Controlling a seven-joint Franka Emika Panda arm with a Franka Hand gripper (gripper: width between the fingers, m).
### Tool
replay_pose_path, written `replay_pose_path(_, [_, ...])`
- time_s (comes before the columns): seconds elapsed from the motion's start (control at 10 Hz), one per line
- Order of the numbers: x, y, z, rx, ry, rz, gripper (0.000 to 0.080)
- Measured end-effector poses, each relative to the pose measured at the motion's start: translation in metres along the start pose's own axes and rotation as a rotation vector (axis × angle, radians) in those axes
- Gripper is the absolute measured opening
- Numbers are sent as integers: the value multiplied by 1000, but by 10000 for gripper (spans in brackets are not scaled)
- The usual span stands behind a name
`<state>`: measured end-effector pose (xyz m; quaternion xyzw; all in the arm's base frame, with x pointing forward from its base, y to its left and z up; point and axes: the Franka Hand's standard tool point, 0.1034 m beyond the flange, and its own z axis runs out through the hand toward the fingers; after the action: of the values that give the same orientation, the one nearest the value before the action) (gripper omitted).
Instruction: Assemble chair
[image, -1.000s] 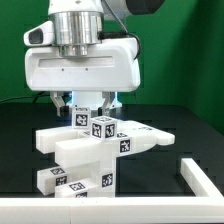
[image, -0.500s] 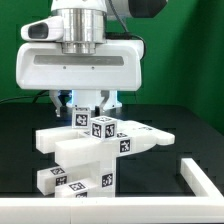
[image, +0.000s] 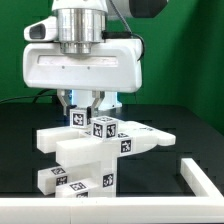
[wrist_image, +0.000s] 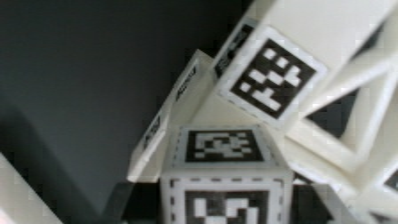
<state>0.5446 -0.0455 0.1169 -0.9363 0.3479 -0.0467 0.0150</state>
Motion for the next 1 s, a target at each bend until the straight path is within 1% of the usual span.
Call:
replay_pose_path(0.2, [-3,-3,-1,-1,-19,329,283])
replay_pose_path(0.3, [-1,-3,-1,20,-30,464,284])
replay_pose_path(0.4, [3,-1,-1,36,-37,536,284])
replay_pose_path(0.5, [8,6,1,39,-35,572,284])
replay_pose_path(0.6, [9,7,1,41,-37,587,284])
replay_pose_path(0.7, [8,6,2,40,-37,577,344])
replay_pose_path(0.8, [8,6,2,39,-36,545,483])
replay_pose_path(0.9, [8,7,3,38,-36,546,593])
replay_pose_path(1.0, [8,8,3,35,-36,482,593])
